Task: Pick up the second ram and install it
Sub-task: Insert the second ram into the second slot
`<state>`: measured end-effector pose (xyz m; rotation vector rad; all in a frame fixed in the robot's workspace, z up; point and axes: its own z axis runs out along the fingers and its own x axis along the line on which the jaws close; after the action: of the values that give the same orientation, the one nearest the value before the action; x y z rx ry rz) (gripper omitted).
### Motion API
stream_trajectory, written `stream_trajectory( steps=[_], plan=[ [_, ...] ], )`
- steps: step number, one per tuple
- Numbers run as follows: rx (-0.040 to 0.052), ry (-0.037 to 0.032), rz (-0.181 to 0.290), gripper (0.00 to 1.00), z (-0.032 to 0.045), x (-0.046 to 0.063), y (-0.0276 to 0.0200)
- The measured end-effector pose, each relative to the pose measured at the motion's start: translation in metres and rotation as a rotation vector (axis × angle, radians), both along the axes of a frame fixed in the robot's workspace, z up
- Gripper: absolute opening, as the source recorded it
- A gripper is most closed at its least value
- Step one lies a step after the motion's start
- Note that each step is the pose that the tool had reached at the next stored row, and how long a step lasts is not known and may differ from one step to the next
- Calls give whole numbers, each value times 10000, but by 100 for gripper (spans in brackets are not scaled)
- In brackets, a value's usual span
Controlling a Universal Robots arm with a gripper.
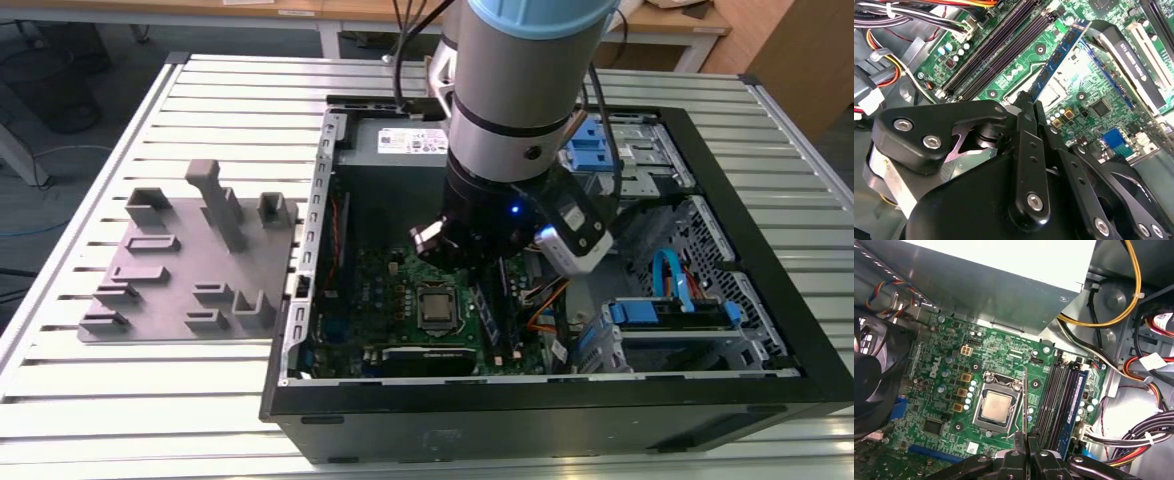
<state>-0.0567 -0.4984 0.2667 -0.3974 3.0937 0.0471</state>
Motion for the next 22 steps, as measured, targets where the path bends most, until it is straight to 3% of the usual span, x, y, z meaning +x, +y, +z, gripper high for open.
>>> stream_trajectory(
  steps=[22],
  plan=[
    [0, 0, -902, 14, 0, 0, 0]
  ],
)
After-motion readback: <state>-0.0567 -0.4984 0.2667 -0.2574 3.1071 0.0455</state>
